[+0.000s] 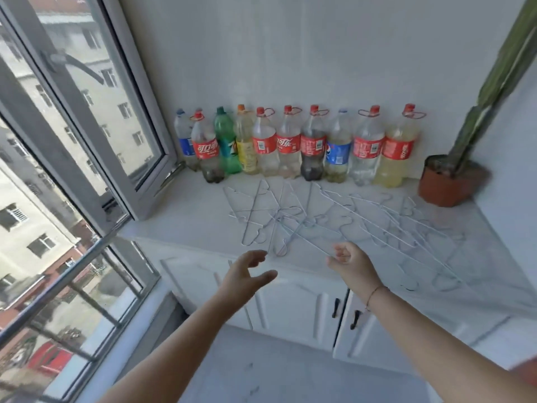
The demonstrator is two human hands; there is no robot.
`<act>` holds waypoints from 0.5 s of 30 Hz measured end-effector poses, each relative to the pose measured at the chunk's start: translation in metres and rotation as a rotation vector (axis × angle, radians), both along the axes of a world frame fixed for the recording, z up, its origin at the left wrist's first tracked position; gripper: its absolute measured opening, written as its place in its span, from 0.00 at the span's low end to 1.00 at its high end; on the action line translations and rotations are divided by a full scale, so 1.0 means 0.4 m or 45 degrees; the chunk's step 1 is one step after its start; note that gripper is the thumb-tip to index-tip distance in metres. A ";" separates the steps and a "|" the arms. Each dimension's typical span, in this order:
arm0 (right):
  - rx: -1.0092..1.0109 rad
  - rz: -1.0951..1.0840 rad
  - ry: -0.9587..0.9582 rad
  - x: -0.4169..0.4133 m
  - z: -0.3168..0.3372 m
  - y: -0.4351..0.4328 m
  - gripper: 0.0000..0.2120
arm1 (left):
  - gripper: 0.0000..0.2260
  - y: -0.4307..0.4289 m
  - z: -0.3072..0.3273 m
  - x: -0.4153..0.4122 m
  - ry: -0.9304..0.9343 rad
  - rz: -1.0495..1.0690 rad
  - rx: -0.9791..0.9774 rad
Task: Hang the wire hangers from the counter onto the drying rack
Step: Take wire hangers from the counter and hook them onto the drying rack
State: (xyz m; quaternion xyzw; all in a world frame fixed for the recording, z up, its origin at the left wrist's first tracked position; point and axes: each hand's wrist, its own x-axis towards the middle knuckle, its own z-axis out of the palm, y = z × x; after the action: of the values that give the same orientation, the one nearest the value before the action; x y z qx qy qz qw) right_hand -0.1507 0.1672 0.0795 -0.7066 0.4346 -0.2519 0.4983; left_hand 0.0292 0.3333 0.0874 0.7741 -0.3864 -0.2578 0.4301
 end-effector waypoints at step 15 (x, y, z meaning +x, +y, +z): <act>0.122 0.011 0.114 0.098 -0.143 -0.587 0.11 | 0.17 -0.544 -0.178 0.124 0.106 0.254 0.203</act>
State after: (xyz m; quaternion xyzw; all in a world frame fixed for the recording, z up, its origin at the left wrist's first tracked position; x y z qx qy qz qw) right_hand -0.1113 -0.0678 0.0224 -0.6944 0.4649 -0.1971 0.5127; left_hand 0.0789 0.1157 0.0160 0.8291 -0.2674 -0.2756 0.4063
